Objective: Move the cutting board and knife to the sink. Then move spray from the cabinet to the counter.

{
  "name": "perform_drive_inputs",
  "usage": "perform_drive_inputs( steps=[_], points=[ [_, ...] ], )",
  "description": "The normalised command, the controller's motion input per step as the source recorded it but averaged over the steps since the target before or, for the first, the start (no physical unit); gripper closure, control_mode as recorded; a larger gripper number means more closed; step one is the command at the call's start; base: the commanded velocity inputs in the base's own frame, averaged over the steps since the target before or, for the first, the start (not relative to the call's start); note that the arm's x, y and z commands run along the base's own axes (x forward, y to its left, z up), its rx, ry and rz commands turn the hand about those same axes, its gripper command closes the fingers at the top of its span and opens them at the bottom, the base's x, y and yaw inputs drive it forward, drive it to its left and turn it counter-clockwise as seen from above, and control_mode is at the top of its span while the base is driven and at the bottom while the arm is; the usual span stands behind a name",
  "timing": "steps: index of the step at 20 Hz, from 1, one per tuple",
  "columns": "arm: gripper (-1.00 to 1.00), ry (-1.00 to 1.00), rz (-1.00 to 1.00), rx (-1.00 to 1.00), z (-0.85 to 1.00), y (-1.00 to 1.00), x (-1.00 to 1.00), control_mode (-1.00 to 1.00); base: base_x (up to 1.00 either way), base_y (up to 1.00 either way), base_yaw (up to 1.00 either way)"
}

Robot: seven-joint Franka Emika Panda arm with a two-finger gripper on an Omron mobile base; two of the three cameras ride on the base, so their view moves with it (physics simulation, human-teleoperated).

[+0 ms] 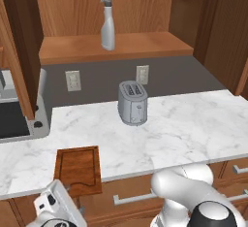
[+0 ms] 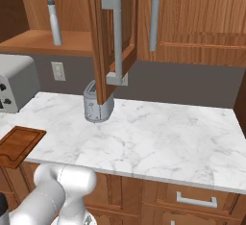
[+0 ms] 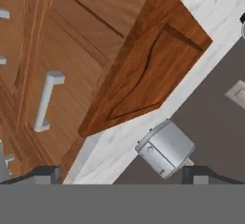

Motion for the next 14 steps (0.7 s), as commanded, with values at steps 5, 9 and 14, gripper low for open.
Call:
perform_drive_inputs(
  steps=[5,9,14],
  points=[
    [-1.00,0.00,0.26,-0.07,-0.21,0.00,0.12,-1.00,0.00,0.00,0.00],
    [-1.00,0.00,0.22,0.00,-0.14,0.00,0.12,-1.00,0.00,0.00,0.00],
    [-1.00,-0.03,0.11,0.00,-0.10,0.00,0.09,-1.00,0.00,0.00,0.00]
  ],
)
